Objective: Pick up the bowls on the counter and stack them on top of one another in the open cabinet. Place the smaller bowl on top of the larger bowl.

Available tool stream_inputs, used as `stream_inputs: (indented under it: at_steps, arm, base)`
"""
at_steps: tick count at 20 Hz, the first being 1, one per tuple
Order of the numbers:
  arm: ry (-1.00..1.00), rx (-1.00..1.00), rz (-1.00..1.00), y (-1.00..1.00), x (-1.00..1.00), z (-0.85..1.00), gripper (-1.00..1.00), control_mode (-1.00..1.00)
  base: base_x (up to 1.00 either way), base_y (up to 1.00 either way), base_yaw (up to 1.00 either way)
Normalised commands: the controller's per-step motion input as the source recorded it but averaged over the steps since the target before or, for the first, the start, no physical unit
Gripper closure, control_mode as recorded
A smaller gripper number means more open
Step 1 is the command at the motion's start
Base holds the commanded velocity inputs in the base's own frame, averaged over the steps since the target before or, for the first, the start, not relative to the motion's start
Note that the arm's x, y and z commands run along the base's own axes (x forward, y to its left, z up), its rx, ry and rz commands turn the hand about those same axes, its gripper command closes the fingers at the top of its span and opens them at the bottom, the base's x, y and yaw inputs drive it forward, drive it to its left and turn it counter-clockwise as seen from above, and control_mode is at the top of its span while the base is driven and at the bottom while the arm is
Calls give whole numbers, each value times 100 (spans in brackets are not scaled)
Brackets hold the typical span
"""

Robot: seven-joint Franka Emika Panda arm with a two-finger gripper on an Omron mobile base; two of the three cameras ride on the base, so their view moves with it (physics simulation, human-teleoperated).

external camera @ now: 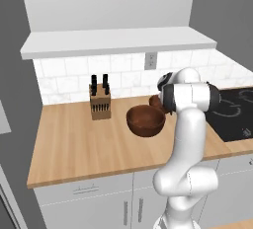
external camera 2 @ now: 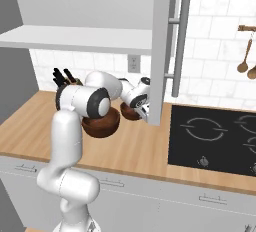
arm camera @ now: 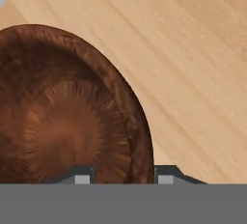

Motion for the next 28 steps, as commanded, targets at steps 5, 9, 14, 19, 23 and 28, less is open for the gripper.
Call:
stream_inputs:
  at_steps: [5,9,14,19,23,28]
  arm:
    - [0,0,0,0,0,0,100,-100]
    - [-13,0,0,0,-11,13,100,-100]
    - [-26,0,-2,0,-26,51,100,-100]
    - [-15,0,-9,0,-61,50,100,-100]
    - [-6,0,-10,0,-75,83,100,-100]
    - [-1,0,-5,0,-67,100,100,-100]
  base:
    - [0,0,0]
    - [0,0,0]
    - [0,0,0]
    - [0,0,0]
    - [0,0,0]
    - [0,0,0]
